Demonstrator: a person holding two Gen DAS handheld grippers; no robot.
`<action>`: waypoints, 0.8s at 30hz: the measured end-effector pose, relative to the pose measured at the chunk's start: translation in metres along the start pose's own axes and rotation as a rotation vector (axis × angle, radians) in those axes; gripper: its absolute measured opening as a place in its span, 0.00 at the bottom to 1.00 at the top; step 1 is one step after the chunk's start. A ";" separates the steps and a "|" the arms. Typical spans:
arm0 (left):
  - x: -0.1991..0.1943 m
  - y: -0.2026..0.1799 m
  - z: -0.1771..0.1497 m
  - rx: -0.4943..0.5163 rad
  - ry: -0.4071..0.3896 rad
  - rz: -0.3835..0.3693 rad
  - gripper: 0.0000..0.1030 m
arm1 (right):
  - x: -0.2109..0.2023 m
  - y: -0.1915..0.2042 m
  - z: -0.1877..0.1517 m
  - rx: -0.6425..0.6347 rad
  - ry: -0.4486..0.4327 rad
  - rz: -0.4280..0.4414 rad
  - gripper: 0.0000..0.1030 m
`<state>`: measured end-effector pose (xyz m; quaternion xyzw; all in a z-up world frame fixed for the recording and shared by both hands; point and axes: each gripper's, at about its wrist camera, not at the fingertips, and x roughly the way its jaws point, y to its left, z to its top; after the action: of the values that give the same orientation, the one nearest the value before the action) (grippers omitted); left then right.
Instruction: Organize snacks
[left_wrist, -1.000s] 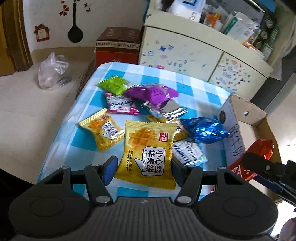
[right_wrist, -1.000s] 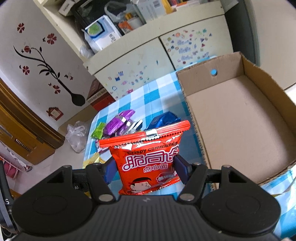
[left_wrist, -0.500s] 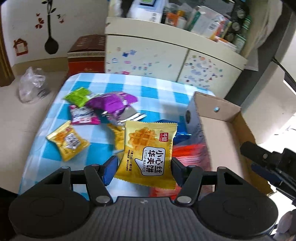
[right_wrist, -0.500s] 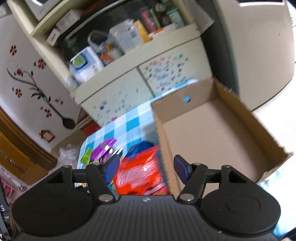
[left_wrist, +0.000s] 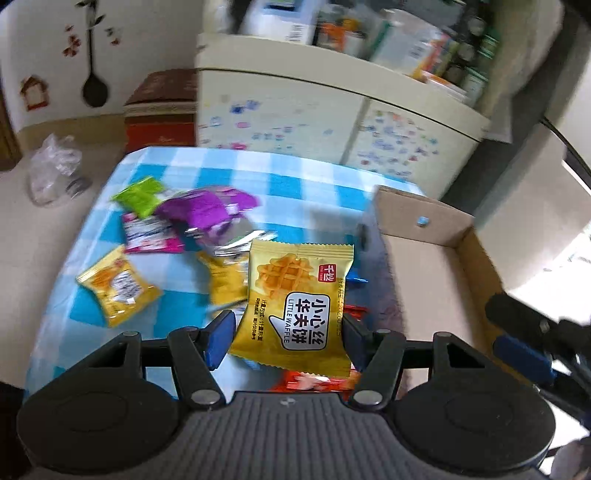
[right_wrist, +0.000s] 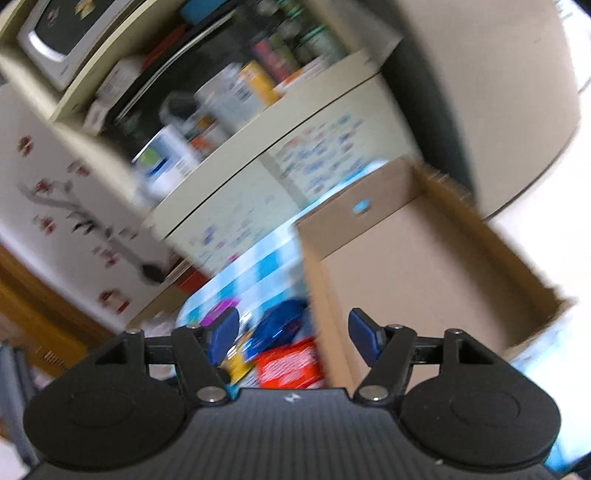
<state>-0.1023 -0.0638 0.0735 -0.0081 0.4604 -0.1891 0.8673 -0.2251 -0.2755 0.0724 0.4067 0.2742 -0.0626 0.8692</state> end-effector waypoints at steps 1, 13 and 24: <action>0.000 0.008 0.001 -0.012 0.002 0.002 0.65 | 0.005 0.004 -0.003 -0.013 0.013 0.015 0.66; -0.004 0.077 -0.002 -0.031 -0.022 0.011 0.65 | 0.056 0.056 -0.068 -0.316 0.076 -0.066 0.66; 0.015 0.103 -0.013 -0.098 -0.005 -0.038 0.65 | 0.092 0.053 -0.091 -0.405 0.078 -0.189 0.66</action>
<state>-0.0719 0.0289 0.0349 -0.0598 0.4668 -0.1828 0.8632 -0.1688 -0.1624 0.0129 0.1985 0.3514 -0.0715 0.9122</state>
